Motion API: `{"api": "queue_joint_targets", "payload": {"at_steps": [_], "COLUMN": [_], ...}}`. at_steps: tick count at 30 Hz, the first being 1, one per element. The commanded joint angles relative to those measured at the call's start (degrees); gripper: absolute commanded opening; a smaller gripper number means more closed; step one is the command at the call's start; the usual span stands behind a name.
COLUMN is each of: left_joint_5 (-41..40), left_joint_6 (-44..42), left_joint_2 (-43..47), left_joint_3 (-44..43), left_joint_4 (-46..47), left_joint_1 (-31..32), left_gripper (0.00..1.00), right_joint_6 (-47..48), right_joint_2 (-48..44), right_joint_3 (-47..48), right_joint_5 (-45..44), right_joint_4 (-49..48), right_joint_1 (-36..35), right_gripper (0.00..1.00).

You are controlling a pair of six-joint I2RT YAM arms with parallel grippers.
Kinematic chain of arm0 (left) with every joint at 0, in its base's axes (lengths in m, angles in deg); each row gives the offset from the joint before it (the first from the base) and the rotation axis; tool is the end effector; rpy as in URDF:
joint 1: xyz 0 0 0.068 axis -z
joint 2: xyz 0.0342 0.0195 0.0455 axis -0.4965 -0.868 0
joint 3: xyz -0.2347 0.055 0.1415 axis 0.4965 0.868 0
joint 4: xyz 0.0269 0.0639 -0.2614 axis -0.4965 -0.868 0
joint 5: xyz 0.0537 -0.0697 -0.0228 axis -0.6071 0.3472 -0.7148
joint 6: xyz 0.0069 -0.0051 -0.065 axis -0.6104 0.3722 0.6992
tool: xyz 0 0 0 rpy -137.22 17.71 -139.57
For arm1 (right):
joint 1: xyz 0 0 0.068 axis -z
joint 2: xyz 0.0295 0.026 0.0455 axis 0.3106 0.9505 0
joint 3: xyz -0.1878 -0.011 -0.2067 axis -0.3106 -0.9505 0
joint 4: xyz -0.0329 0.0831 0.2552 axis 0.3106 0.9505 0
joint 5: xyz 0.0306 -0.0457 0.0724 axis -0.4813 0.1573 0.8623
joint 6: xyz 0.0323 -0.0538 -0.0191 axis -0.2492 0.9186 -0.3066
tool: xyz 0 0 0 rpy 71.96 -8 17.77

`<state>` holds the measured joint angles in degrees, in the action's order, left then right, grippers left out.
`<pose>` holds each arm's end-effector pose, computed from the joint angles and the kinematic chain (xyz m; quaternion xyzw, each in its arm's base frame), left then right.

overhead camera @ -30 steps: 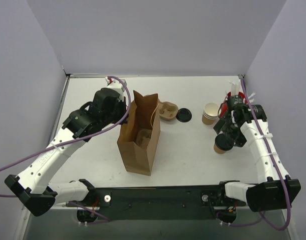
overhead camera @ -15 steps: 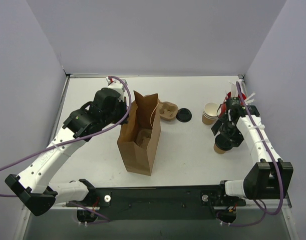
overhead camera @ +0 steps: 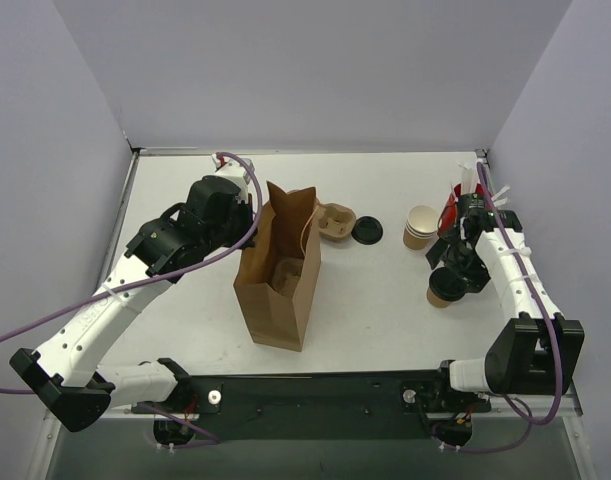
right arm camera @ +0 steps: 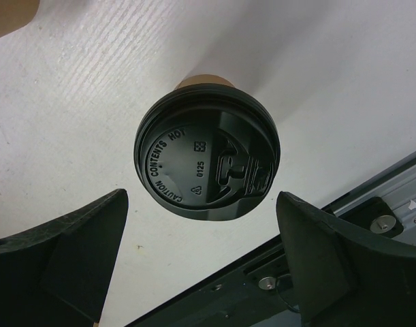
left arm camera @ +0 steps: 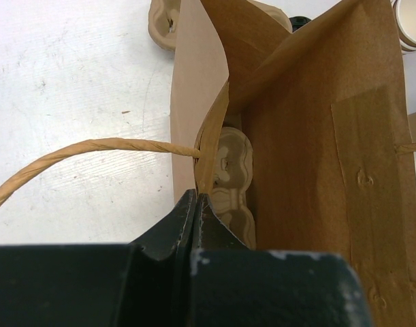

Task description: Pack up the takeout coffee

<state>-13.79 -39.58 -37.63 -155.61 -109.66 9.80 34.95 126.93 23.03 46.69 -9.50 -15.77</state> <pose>0.2067 -0.1560 0.4087 0.0696 0.8845 -0.1545 0.4347 0.2759 -0.0168 0.2592 0.3498 0.9080 0.0208 0.2297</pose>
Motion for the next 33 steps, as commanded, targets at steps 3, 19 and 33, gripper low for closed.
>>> {"api": "queue_joint_targets", "payload": {"at_steps": [3,19,33], "left_joint_5": [0.16,0.25,-0.19], "left_joint_6": [-0.56,-0.3,-0.21], "left_joint_2": [0.04,-0.57,-0.93], "left_joint_3": [-2.2,-2.29,-2.47], "left_joint_4": [1.03,1.29,1.11], "left_joint_1": [-0.37,-0.37,-0.37], "left_gripper": [0.0,0.0,0.0], "right_joint_6": [0.71,2.11,2.29], "right_joint_2": [0.84,1.72,2.42], "right_joint_3": [-0.43,-2.71,-4.03], "right_joint_5": [-0.64,0.06,0.33], "right_joint_4": [0.58,-1.18,-3.02], "right_joint_1": [0.83,1.89,2.07], "right_gripper": [0.85,0.84,0.77]}}
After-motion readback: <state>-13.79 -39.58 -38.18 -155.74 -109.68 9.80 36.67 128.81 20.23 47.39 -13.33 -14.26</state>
